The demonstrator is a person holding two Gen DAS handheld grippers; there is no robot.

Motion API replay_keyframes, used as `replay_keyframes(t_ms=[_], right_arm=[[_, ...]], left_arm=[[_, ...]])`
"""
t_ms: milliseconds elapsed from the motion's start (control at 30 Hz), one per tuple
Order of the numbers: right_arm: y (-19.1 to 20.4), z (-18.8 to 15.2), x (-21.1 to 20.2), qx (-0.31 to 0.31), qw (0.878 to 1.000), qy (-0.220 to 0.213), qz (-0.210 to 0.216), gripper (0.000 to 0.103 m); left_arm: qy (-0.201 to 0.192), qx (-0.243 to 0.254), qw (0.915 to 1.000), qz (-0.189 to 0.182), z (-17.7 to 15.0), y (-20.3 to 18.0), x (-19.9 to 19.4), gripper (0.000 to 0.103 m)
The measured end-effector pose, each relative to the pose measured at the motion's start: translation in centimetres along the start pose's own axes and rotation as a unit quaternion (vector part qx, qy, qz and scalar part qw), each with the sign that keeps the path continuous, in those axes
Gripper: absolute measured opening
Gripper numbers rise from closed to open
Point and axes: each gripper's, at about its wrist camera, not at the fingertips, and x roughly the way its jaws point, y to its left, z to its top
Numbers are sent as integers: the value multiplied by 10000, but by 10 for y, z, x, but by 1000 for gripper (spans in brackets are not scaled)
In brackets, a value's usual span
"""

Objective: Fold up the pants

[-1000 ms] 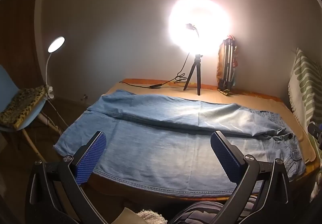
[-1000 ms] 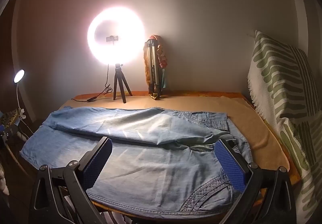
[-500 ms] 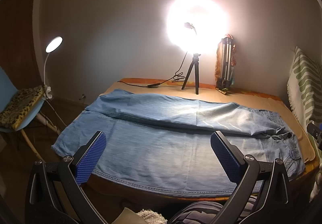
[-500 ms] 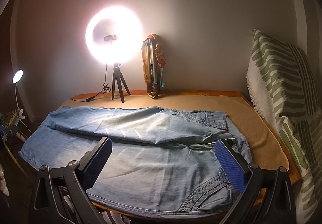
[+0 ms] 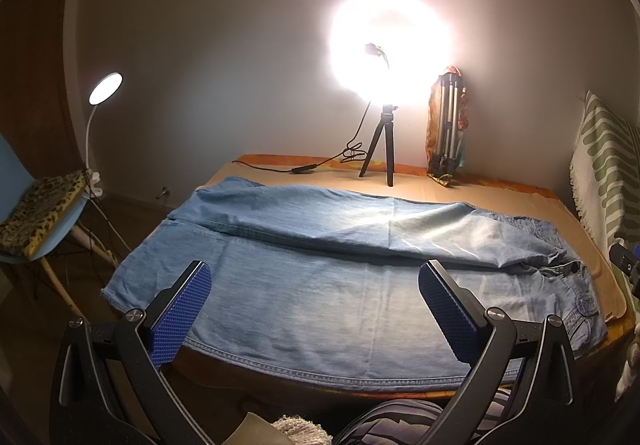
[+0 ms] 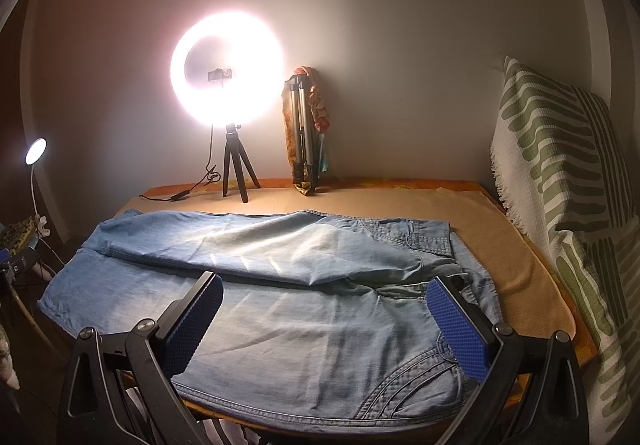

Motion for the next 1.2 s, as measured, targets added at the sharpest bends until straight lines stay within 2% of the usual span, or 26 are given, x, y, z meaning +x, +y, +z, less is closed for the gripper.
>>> replay_keyframes(t_ms=[1200], right_arm=[[0, 0, 0, -5, 10000, -6, -8, 103]], left_arm=[[25, -15, 10000, -39, -3, -5, 2, 103]])
